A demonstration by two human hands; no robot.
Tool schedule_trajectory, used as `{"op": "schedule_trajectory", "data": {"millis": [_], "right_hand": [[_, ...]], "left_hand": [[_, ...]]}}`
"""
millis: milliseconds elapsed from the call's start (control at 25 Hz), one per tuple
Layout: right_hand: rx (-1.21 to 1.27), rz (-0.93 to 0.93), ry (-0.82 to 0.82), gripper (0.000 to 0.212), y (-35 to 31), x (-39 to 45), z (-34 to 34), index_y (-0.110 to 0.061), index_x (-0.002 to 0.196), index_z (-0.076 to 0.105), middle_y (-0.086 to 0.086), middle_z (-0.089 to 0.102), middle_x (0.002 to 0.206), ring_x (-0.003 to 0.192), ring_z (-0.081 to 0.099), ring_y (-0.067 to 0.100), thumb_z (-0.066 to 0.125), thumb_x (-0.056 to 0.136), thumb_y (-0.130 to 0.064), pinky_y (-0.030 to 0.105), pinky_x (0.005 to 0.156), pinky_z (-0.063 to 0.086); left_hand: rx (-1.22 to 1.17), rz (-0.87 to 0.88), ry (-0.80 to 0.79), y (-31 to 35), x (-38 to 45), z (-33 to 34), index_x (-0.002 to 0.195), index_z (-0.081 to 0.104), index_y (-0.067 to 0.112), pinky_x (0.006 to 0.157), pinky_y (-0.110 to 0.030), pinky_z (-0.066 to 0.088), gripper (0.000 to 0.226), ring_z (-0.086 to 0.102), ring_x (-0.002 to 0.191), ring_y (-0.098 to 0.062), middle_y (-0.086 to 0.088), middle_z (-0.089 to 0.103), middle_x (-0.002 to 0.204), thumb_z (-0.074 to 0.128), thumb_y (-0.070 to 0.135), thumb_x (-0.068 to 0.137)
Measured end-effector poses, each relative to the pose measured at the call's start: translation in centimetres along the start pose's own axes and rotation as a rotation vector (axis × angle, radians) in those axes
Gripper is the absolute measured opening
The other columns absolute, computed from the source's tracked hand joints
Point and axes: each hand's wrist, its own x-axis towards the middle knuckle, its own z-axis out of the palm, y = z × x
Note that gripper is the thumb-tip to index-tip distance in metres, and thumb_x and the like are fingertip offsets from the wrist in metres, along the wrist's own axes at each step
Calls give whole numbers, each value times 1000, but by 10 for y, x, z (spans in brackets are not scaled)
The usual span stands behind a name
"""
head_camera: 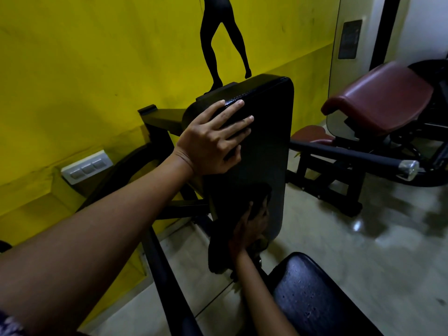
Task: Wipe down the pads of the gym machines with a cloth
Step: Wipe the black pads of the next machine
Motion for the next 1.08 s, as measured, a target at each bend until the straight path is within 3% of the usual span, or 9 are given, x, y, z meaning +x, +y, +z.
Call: {"op": "schedule_trajectory", "data": {"millis": [160, 360, 480, 560, 640, 720, 880, 1000, 1080], "right_hand": [[-27, -156, 43, 70, 25, 22, 2, -8, 138, 45, 25, 51, 132, 119, 49, 43, 32, 85, -52, 47, 97, 36], [32, 159, -102, 112, 78, 76, -11, -12, 147, 29, 21, 40, 145, 131, 38, 38, 16, 62, -84, 41, 107, 30], [10, -124, -118, 91, 44, 73, -15, -9, 145, 32, 21, 40, 144, 133, 37, 34, 25, 78, -70, 40, 110, 29], [121, -288, -20, 67, 1, 65, -13, -4, 138, 44, 20, 45, 140, 129, 41, 28, 37, 89, -49, 34, 105, 30], [82, -393, 48, 59, -23, 61, -10, -3, 136, 47, 21, 49, 135, 121, 46, 30, 37, 93, -43, 36, 96, 36], [-24, -374, 26, 57, -6, 78, -7, -5, 138, 45, 21, 49, 135, 118, 50, 36, 36, 94, -41, 42, 92, 41], [67, -23, -200, 54, 16, 101, -29, -16, 142, 39, 13, 44, 143, 130, 44, 30, 39, 97, -47, 39, 108, 35], [103, -160, -198, 46, 0, 87, -38, -9, 142, 37, 11, 40, 145, 134, 37, 21, 46, 98, -23, 29, 110, 28], [56, -246, -178, 47, -7, 71, -35, -9, 140, 40, 15, 43, 142, 132, 40, 26, 48, 97, -27, 37, 109, 32]], "left_hand": [[-11, -9, 25, 1, -1, 1, 109, 72, 14, 105, -46, 37, 34, 49, 126, -34, -5, 62, 127, 51, 26, 86], [12, 7, 8, 1, 0, 1, 110, 71, 13, 104, -47, 37, 36, 49, 126, -35, -6, 61, 127, 51, 28, 85], [15, 17, 17, -1, -1, 2, 111, 70, 13, 105, -47, 37, 37, 49, 126, -35, -6, 61, 128, 50, 29, 85], [15, 3, 22, 0, -1, 2, 111, 71, 13, 105, -46, 37, 37, 48, 127, -34, -5, 61, 128, 50, 29, 85], [19, -13, 16, 3, 0, 1, 112, 70, 13, 105, -46, 37, 36, 48, 127, -34, -5, 61, 128, 51, 28, 85], [27, -26, 2, 4, 1, 0, 112, 70, 14, 105, -46, 37, 35, 48, 127, -33, -4, 61, 128, 51, 26, 85], [123, -55, -87, 13, 4, -4, 115, 68, 13, 109, -52, 27, 37, 45, 129, -35, -7, 57, 133, 50, 25, 85], [87, 30, -244, 54, -13, 0, 118, 64, 7, 113, -55, 11, 49, 40, 133, -37, -15, 49, 139, 45, 29, 78], [82, 49, -320, 72, -29, 8, 123, 62, 6, 116, -52, 2, 54, 39, 134, -36, -15, 46, 142, 40, 30, 79]]}}
